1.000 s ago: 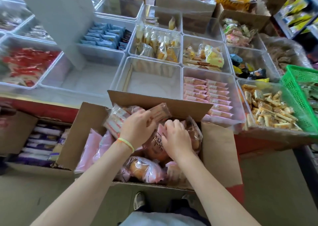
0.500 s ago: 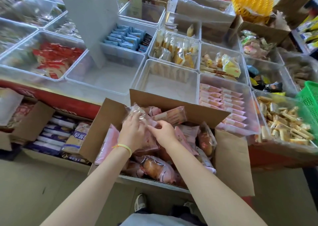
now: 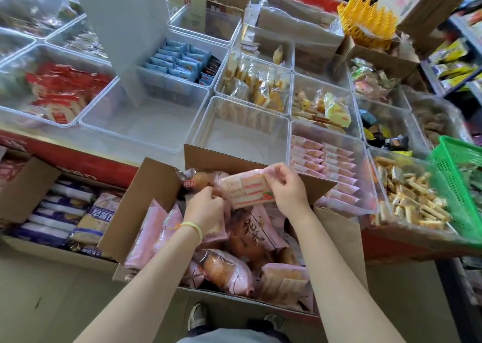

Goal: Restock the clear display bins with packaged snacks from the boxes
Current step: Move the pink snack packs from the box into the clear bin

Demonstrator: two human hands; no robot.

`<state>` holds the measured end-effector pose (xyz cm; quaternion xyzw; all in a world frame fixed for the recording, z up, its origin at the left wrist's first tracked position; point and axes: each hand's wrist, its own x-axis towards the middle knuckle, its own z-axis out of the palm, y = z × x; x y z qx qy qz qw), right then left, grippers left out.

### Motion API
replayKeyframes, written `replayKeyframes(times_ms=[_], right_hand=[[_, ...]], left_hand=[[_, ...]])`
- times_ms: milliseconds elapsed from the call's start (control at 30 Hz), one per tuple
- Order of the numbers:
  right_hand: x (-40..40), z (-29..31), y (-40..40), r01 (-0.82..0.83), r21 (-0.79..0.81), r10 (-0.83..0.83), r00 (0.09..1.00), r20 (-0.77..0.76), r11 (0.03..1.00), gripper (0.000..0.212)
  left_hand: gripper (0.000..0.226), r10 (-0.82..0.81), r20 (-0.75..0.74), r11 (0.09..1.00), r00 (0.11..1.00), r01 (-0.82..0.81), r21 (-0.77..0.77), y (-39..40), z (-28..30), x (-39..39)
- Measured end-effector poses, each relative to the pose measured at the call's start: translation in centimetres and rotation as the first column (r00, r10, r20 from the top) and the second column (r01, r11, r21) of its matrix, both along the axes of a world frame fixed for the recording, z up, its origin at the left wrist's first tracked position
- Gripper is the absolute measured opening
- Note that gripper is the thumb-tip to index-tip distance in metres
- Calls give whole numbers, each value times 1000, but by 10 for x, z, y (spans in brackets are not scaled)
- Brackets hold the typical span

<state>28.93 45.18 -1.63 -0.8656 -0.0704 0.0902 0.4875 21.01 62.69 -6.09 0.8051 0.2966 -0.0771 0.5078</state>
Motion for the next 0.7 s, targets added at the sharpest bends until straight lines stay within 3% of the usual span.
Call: replayKeyframes(times_ms=[67, 167, 367, 600, 700], right_hand=[[10, -9, -2, -20, -104, 29, 997, 77, 994, 14], [15, -14, -2, -53, -170, 65, 996, 66, 984, 13], [24, -11, 1, -114, -95, 98, 982, -159, 989, 10], [25, 2, 3, -254, -37, 240, 944, -225, 966, 7], [25, -3, 2, -267, 14, 257, 909, -327, 964, 14]], left_hand=[[30, 21, -11, 999, 1000, -21, 37, -5, -2, 3], [28, 91, 15, 996, 996, -91, 22, -7, -4, 8], [20, 168, 10, 981, 986, -167, -100, -2, -8, 12], [16, 277, -38, 944, 960, -279, -177, 0, -15, 15], [16, 291, -51, 936, 955, -295, -193, 1, -17, 18]])
